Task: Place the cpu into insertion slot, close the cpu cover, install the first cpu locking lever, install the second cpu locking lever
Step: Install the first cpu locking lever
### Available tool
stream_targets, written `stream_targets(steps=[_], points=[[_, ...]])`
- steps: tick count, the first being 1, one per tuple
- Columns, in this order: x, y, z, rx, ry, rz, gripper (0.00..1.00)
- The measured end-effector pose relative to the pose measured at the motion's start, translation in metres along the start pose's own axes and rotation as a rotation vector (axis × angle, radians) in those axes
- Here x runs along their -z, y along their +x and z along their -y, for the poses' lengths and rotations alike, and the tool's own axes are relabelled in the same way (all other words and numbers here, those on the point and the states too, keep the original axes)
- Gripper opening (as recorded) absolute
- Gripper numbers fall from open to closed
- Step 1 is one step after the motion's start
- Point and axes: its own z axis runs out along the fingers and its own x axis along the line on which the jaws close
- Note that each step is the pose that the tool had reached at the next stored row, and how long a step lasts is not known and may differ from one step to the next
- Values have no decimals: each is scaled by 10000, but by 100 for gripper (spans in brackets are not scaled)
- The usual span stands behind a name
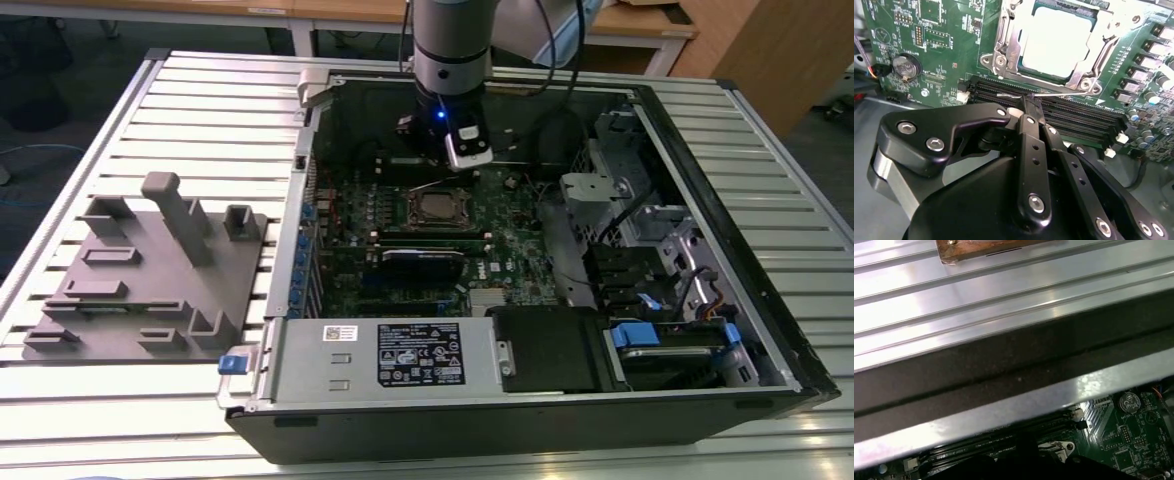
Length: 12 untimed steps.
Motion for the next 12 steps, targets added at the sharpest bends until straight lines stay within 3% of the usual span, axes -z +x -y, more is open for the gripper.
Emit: stream_targets(steps=[12], points=[[-25, 16, -8, -487, 54, 109, 11]])
